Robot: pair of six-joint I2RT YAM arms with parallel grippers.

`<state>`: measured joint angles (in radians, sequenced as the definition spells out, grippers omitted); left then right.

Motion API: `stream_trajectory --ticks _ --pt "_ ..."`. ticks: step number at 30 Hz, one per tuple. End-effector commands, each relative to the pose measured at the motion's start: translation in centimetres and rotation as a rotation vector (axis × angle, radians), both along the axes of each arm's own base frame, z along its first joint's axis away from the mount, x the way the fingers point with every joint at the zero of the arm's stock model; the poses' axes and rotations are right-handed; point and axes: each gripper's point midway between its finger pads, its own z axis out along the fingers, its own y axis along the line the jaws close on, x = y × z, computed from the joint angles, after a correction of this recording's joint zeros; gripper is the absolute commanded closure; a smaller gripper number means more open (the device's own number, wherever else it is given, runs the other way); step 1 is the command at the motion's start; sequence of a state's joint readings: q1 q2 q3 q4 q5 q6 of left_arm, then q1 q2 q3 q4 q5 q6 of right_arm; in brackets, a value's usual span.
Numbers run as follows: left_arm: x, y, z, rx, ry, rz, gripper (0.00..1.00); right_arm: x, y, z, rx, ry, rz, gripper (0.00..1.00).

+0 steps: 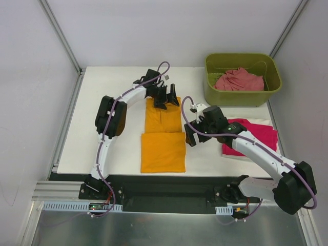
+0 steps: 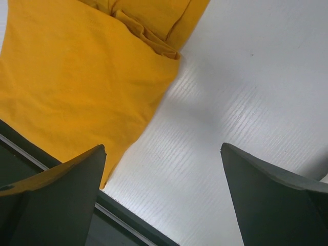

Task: Fold and stack the t-shirts
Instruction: Grab one side of the 2/3 rectangular tshirt with right arm

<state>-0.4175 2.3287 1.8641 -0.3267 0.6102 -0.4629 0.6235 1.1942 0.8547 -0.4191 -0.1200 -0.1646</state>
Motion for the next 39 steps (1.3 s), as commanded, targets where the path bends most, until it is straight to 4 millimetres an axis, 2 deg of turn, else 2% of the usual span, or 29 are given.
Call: stream_trajectory --ticks 1,3,4,5,6,7,8,9,10,11,12,13,14,15,16,17,18,19,20,21,22,23,24,25,27,29,33,35,39 --pt "1.0 0.5 10.0 -0.051 -0.217 -0.001 0.01 -0.1 1.0 4.1 0.081 -0.076 0.018 0.01" --pt "0.2 0.9 12.4 -0.059 -0.251 0.002 0.01 -0.8 0.9 4.4 0.107 -0.065 -0.008 0.0" --pt "-0.2 1.4 15.4 -0.064 -0.314 0.014 0.0 -1.2 0.9 4.4 0.118 -0.061 -0.014 0.0" --pt "-0.8 1.9 15.8 -0.05 -0.33 0.019 0.01 -1.7 0.8 5.1 0.146 -0.079 -0.01 0.0" --pt "-1.3 2.4 16.8 -0.04 -0.354 0.027 0.01 -2.3 0.6 4.5 0.158 -0.064 -0.018 0.01" --pt "-2.2 3.2 19.7 -0.046 -0.418 0.038 0.01 -2.6 0.8 4.8 0.186 -0.077 -0.005 0.0" --pt "-2.9 4.0 19.4 -0.016 -0.414 0.063 0.01 -3.1 0.7 5.8 0.224 -0.105 0.011 0.0" --pt "-3.6 4.6 20.1 -0.011 -0.427 0.074 0.01 -3.6 0.8 6.0 0.239 -0.114 0.03 0.01" --pt "-5.1 5.5 22.5 -0.027 -0.463 0.101 0.01 -4.9 1.3 6.3 0.276 -0.11 0.096 0.0" --pt "-6.1 6.3 21.0 0.003 -0.431 0.122 0.01 -5.6 1.5 6.3 0.282 -0.112 0.135 0.01" --pt "-7.2 6.7 21.0 0.013 -0.429 0.138 0.01 -6.3 1.7 6.2 0.273 -0.126 0.182 0.0" --pt "-9.2 7.7 20.4 0.024 -0.408 0.165 0.01 -7.6 2.5 6.2 0.254 -0.142 0.249 0.0" --pt "-9.8 8.7 19.7 0.059 -0.405 0.211 0.01 -8.1 2.8 6.0 0.225 -0.157 0.283 0.0" --pt "-11.4 9.4 20.6 0.04 -0.412 0.242 0.01 -8.7 3.0 5.6 0.184 -0.166 0.321 0.0" --pt "-12.9 10.3 17.6 0.075 -0.349 0.257 0.01 -9.5 3.9 4.7 0.101 -0.207 0.399 0.0" --pt "-13.9 11.0 16.8 0.088 -0.333 0.281 0.01 -9.9 4.5 4.6 0.068 -0.23 0.44 0.0" --pt "-15.1 12.1 17.2 0.085 -0.355 0.316 0.01 -10.3 5.0 4.2 0.024 -0.242 0.482 0.0" --pt "-16.8 13.1 13.9 0.127 -0.293 0.331 0.01 -10.8 5.8 2.6 -0.067 -0.243 0.54 0.01" --pt "-17.8 14.1 12.8 0.155 -0.283 0.347 0.01 -10.9 6.8 3.0 -0.084 -0.255 0.569 0.02" --pt "-18.4 15.7 12.9 0.18 -0.317 0.408 0.01 -11.2 7.4 2.4 -0.114 -0.251 0.603 0.03" --pt "-19.5 17.2 10.6 0.231 -0.277 0.441 0.01 -11.9 8.3 1.0 -0.172 -0.239 0.654 0.05" --pt "-20.6 18.4 9.7 0.269 -0.248 0.465 0.0 -12.0 9.3 1.2 -0.184 -0.257 0.693 0.07" --pt "-21.2 19.4 9.9 0.273 -0.264 0.509 0.01 -12.8 10.3 0.9 -0.189 -0.261 0.738 0.09" --pt "-21.9 20.5 8.4 0.297 -0.231 0.534 0.01 -13.1 11.0 -0.3 -0.222 -0.248 0.771 0.12" --pt "-22.8 21.5 7.7 0.288 -0.214 0.58 0.01 -13.5 12.6 -0.6 -0.211 -0.257 0.829 0.23" --pt "-23.1 23.5 5.9 0.328 -0.175 0.658 0.01 -13.6 13.4 -2.3 -0.252 -0.229 0.865 0.34" --pt "-23.1 25.5 5.2 0.356 -0.129 0.772 0.01 -12.9 14.4 -4.3 -0.322 -0.212 0.892 0.46" --pt "-22.9 26.4 5.1 0.378 -0.133 0.818 0.01 -12.9 14.8 -5.3 -0.338 -0.197 0.91 0.52" --pt "-22.6 27.8 4.6 0.398 -0.101 0.889 0.01 -13.2 15.1 -7.3 -0.363 -0.158 0.937 0.52"
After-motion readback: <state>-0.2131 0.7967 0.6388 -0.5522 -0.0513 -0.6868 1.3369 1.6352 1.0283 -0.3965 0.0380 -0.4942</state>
